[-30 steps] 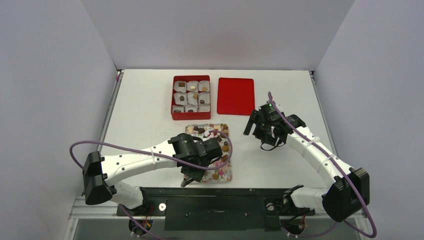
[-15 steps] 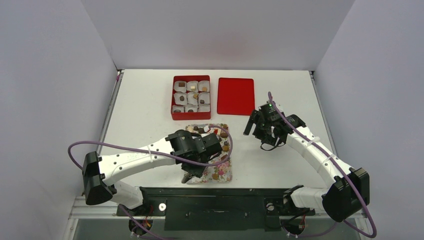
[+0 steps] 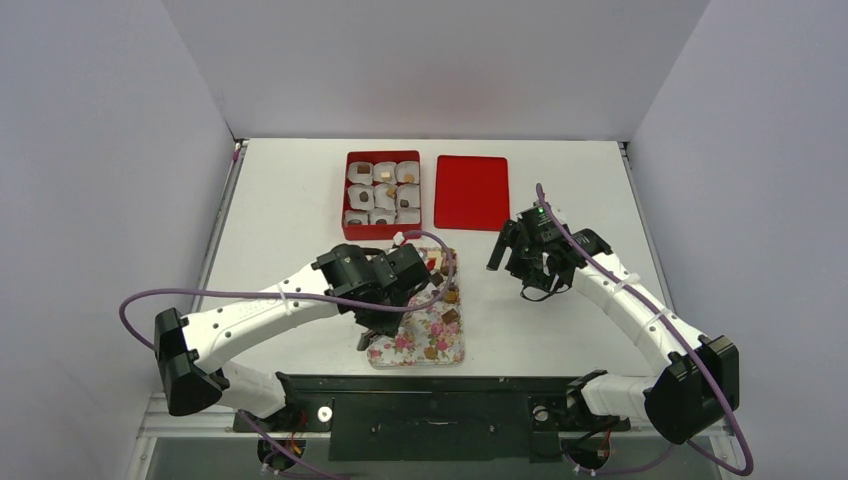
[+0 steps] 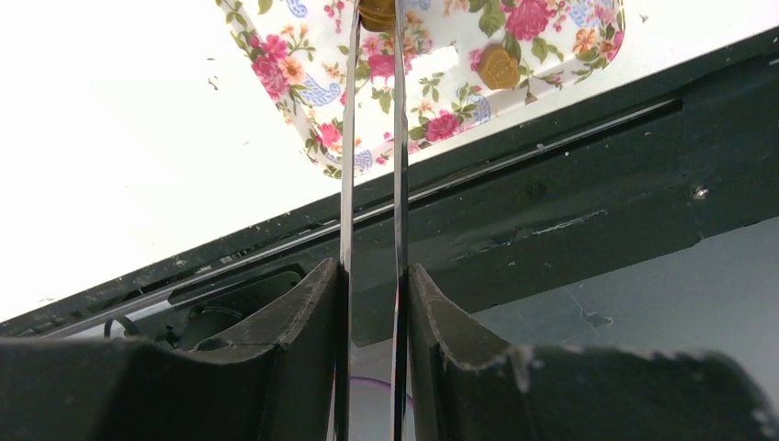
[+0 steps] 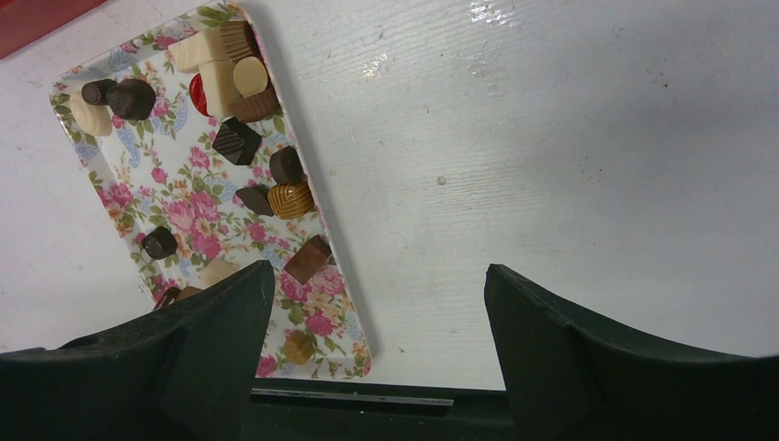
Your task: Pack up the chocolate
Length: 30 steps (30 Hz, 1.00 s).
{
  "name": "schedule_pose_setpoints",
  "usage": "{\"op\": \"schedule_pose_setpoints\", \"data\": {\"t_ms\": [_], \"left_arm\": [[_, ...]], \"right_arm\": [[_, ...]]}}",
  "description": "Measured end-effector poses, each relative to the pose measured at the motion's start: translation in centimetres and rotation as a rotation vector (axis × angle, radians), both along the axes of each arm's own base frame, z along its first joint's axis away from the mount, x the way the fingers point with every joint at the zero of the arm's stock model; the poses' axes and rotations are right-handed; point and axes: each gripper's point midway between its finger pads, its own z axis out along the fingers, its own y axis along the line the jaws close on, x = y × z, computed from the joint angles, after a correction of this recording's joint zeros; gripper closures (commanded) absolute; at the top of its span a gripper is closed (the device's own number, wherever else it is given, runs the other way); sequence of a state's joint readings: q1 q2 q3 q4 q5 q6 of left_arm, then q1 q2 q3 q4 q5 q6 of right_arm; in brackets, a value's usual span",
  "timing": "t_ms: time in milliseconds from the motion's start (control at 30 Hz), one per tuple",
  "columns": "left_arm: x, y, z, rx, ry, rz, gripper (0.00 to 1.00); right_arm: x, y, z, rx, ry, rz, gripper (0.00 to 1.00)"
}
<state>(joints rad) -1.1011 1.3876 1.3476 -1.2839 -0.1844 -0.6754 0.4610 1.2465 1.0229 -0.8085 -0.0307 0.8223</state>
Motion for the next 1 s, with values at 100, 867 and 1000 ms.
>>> {"op": "schedule_pose_setpoints", "data": {"t_ms": [100,867,1000], "left_arm": [[0.8,0.3,0.6,-0.016,-0.012,0.020,0.74],[11.0,0.4,4.2,-0.102,-0.143,0.189,0.74],[13.4,0.5,4.8,-0.113,-0.168,0.221,0.74]], "right_arm": [[0.0,0.0,0.1,0.000,-0.002,0.002,0.20],[1.5,0.1,0.7,-0.013,-0.002,0.009,0.20],[1.7,-0.4,0.7,-0.012,0.002,-0.002,0.20]]}}
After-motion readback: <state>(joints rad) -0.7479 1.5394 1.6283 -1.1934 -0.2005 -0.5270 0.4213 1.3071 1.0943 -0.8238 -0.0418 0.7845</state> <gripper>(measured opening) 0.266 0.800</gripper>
